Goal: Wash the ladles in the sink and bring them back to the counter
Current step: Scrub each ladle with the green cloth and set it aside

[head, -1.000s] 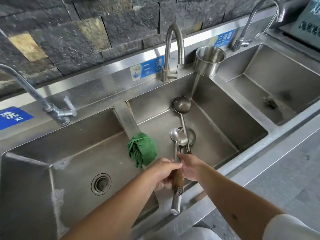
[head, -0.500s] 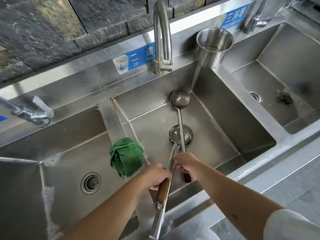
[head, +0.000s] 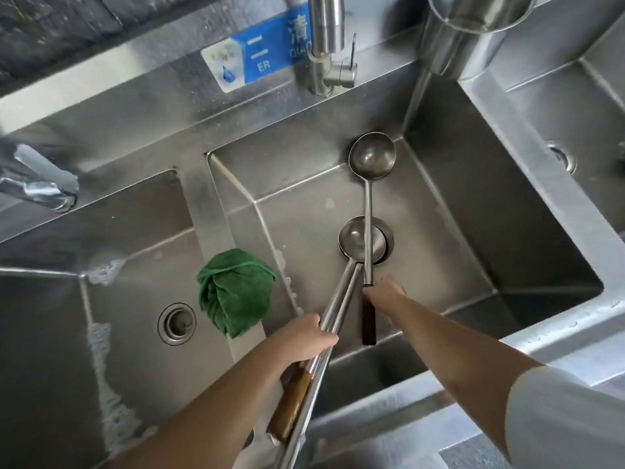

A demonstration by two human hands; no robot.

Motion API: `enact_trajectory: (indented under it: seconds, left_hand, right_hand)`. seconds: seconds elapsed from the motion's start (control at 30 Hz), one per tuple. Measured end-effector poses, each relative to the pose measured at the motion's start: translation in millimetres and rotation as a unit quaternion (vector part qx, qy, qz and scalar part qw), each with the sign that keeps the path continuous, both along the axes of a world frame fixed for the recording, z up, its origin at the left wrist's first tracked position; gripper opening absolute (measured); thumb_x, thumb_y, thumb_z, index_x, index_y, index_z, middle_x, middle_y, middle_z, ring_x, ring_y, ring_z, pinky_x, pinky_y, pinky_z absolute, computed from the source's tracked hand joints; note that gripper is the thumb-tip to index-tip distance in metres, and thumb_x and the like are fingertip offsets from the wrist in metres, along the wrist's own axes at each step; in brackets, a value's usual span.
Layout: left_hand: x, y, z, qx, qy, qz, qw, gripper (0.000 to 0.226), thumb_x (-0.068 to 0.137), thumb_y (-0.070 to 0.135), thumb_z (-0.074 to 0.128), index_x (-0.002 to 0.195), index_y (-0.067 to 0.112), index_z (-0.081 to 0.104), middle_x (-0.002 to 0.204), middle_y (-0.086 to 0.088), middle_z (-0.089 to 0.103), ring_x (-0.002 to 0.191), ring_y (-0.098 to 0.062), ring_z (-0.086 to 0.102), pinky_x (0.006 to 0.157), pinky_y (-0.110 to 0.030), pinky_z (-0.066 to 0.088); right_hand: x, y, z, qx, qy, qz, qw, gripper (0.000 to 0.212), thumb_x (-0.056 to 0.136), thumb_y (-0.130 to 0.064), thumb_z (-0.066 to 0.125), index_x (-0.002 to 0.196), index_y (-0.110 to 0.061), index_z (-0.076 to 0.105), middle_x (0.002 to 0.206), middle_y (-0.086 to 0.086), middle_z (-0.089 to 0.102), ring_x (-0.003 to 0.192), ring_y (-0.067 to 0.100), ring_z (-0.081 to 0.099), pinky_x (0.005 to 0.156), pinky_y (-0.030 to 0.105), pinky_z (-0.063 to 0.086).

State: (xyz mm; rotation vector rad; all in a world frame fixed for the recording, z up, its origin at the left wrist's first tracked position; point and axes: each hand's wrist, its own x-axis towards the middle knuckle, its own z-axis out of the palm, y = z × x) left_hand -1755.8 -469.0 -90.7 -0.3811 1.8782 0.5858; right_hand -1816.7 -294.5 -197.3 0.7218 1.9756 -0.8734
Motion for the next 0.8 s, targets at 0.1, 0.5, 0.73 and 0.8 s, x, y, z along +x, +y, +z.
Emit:
enact_trajectory:
  seconds: [0.1, 0.5, 0.73, 0.8]
  left_hand:
    - [-9, 2, -26, 0.014, -0.007, 0.087, 0.996, 0.050, 0.085, 0.042, 0.059, 0.124, 0.012, 0.052, 0.116, -0.002, 0.057, 0.099, -0.019, 0.057, 0.088, -0.035, 0.045]
    - [-24, 16, -61, 0.044, 0.022, 0.173, 0.984, 0.034, 0.087, 0.037, 0.065, 0.113, 0.016, 0.062, 0.100, -0.005, 0.068, 0.090, -0.023, 0.065, 0.089, -0.038, 0.052]
    - [-21, 15, -44, 0.046, 0.036, 0.169, 0.984, 0.050, 0.086, 0.031, 0.069, 0.130, 0.012, 0.056, 0.123, -0.009, 0.063, 0.107, -0.025, 0.061, 0.097, -0.037, 0.048]
    - [-21, 15, -35, 0.048, 0.043, 0.149, 0.987, 0.053, 0.088, 0.032, 0.064, 0.135, 0.011, 0.050, 0.128, -0.009, 0.058, 0.109, -0.022, 0.056, 0.094, -0.035, 0.045]
  right_hand:
    - [-8, -5, -19, -0.008, -0.028, -0.010, 1.000, 0.040, 0.088, -0.028, 0.060, 0.118, -0.004, 0.049, 0.110, 0.014, 0.060, 0.098, 0.029, 0.060, 0.077, 0.030, 0.045]
    - [-16, 0, -17, -0.071, 0.042, -0.133, 0.988, 0.030, 0.084, -0.039, 0.057, 0.103, -0.015, 0.057, 0.080, 0.012, 0.064, 0.071, 0.030, 0.066, 0.066, 0.037, 0.057]
    - [-25, 10, 61, -0.101, 0.056, -0.187, 0.976, 0.016, 0.090, -0.020, 0.060, 0.078, -0.010, 0.060, 0.055, 0.003, 0.056, 0.050, 0.018, 0.051, 0.059, 0.030, 0.044]
    - [-19, 14, 81, -0.078, 0.045, -0.172, 0.981, 0.021, 0.088, -0.017, 0.063, 0.070, -0.007, 0.061, 0.052, 0.004, 0.056, 0.046, 0.018, 0.049, 0.054, 0.027, 0.042]
